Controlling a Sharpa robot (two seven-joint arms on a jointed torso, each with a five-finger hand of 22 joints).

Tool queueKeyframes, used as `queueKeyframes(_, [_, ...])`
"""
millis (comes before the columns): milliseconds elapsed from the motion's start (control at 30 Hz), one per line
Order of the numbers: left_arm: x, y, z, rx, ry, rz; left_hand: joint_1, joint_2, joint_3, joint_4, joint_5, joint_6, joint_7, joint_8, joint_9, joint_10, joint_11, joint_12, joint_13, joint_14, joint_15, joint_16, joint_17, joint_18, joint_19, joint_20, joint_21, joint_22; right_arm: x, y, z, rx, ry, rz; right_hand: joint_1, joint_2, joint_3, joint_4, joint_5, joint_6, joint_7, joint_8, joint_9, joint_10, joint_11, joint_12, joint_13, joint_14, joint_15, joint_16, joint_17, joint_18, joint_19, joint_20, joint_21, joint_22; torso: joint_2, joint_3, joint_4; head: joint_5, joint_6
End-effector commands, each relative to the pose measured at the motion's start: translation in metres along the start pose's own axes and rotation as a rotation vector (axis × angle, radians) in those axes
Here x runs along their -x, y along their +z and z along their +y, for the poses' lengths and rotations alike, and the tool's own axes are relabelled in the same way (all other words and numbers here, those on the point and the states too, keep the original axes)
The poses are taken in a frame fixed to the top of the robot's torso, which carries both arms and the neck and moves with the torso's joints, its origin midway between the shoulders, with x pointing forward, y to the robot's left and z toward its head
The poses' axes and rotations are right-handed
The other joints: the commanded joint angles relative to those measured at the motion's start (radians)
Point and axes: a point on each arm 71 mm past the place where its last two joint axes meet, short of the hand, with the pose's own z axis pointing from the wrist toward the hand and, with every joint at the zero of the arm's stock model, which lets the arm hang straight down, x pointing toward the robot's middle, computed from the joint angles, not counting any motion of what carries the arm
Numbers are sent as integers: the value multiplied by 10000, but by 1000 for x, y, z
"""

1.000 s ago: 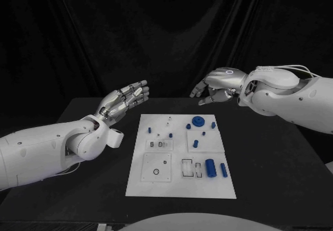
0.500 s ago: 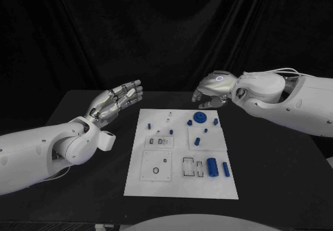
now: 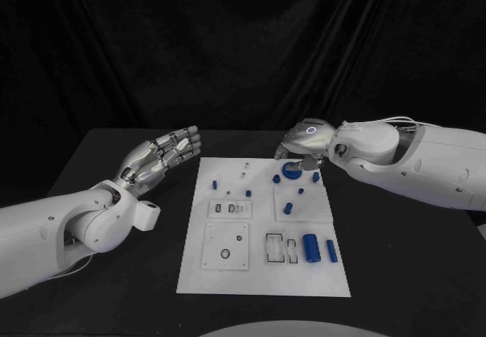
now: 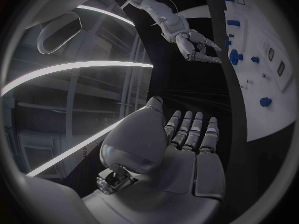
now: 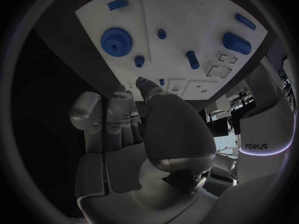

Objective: Assemble the parts on the task board

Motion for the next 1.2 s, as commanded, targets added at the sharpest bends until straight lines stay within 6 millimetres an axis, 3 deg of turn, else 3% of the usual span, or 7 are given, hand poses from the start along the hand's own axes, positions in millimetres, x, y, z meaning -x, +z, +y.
queueKeyframes(33, [-2,1,-8,-974,-73,254,113,10,76,10,91,73,-6,36,12,-58,4,-32,-10,-37,53,73,6,33,55,1,66,-5,-2,1,1,-64,-150,-168,-7,-85,73,5,12,-95,-6,-41,31,-47,7,85,45,78,1,159,192,-167,-37,1,105,123,205,-10,15,-11,106])
queueKeyframes(233, [-3,1,-8,-936,-97,280,214,-7,134,-3,210,103,7,32,14,-60,-5,-9,-7,-37,61,92,7,25,64,3,74,-6,-9,3,4,49,-68,-82,-67,-126,165,-18,9,-101,11,-22,99,-86,20,207,140,52,13,305,316,-171,-75,14,187,236,397,1,-14,19,288])
queueKeyframes(433, [-2,0,-7,-872,-120,304,270,-14,169,-9,270,138,37,35,17,-67,-14,-5,-6,-47,65,91,5,20,60,3,72,-9,-18,5,7,138,28,-97,-106,-142,193,-22,-14,-102,21,-14,129,-119,33,253,181,41,20,383,401,-176,-85,21,230,301,439,-5,15,-36,324])
queueKeyframes(633, [-4,1,-7,-835,-166,363,335,-22,215,-11,322,237,121,59,30,-75,-55,0,-6,-48,67,108,7,16,67,2,78,-10,-23,6,8,192,66,-209,-117,-151,248,-49,-18,-49,42,20,180,-200,47,295,227,35,28,473,486,-183,-93,29,289,386,451,3,27,-28,312])
queueKeyframes(800, [-4,0,-7,-801,-177,373,351,-23,227,-12,338,255,132,63,32,-72,-59,8,-5,-47,68,111,7,15,68,3,79,-10,-24,7,9,263,71,-316,-107,-128,317,-76,4,-13,26,42,218,-249,51,337,267,20,36,532,540,-190,-102,39,333,455,432,-12,50,-78,301])
queueKeyframes(967, [-3,0,-7,-780,-175,369,360,-23,234,-12,349,253,135,62,31,-78,-60,-3,-6,-50,69,108,7,15,67,3,78,-11,-26,8,9,311,62,-486,-113,-94,434,-99,151,-18,4,39,259,-298,69,404,323,-2,45,591,581,-192,-123,49,379,527,412,-6,-1,-6,266])
queueKeyframes(1200, [-3,1,-6,-741,-184,386,375,-20,248,-14,367,247,137,58,30,-79,-59,0,-6,-52,71,108,6,14,72,3,82,-10,-27,10,9,347,131,-652,-166,-14,601,-87,245,17,-121,51,308,-379,112,470,381,-57,78,588,535,-183,-187,77,376,537,388,-14,13,-8,252])
